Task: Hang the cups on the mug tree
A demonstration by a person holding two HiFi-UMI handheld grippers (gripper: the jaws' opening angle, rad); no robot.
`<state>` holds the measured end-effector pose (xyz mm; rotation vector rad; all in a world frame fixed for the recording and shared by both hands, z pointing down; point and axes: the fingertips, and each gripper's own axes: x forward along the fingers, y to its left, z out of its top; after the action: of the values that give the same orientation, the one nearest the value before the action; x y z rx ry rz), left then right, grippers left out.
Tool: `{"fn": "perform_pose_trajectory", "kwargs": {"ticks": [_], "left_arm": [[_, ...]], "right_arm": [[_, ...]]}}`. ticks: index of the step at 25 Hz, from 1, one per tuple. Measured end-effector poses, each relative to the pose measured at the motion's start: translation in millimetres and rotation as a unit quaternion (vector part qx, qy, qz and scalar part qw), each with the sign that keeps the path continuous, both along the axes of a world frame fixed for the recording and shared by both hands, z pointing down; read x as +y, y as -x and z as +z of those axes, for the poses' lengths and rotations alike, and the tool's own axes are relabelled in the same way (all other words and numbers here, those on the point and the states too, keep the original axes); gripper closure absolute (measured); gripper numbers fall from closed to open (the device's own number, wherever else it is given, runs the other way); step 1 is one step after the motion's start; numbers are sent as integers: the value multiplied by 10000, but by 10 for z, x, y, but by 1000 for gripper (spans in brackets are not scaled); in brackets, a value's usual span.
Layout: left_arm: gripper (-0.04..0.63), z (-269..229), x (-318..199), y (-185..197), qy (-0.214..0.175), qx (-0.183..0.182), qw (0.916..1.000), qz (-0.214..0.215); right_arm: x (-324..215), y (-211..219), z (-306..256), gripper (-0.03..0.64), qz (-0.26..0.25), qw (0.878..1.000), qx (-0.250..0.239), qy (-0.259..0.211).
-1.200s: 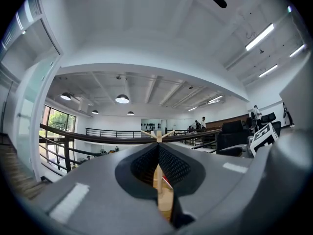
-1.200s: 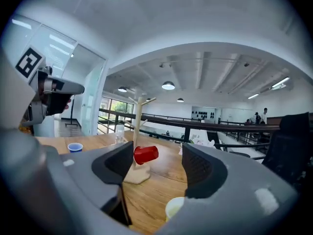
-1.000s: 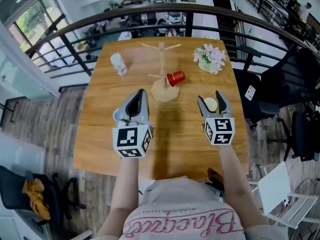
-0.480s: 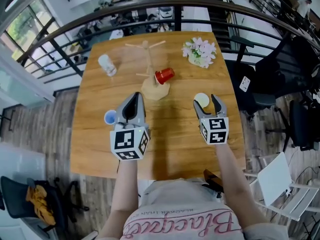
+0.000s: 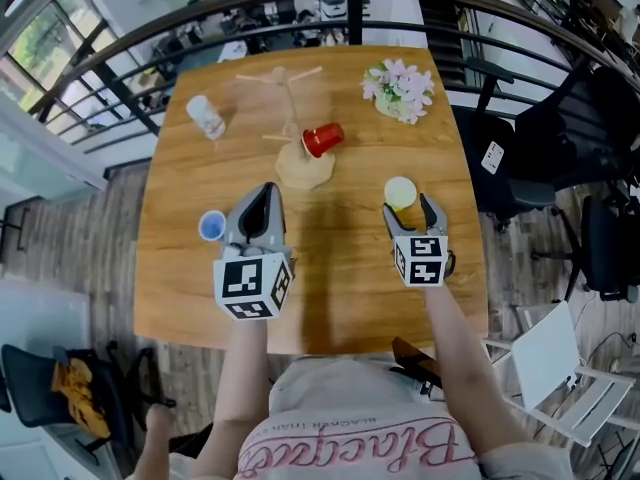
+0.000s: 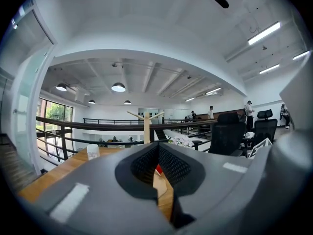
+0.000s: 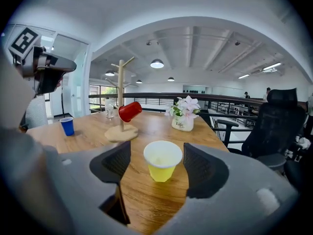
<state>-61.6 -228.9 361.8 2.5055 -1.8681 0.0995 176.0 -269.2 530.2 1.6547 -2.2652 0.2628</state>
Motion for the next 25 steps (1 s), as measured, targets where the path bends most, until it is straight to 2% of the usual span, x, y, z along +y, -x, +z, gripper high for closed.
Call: {"fn": "perform_pose_trajectory", "kwargs": {"ticks": [14, 25], "left_arm": [[581, 172, -97, 23, 287, -334, 9989, -138], [582, 267, -168, -18, 449, -380, 9978, -321]], "right_arm": [[-198, -56, 605, 272, 189, 9983, -56, 543], [-375, -39, 753, 341, 16, 9975, 56, 704]]}}
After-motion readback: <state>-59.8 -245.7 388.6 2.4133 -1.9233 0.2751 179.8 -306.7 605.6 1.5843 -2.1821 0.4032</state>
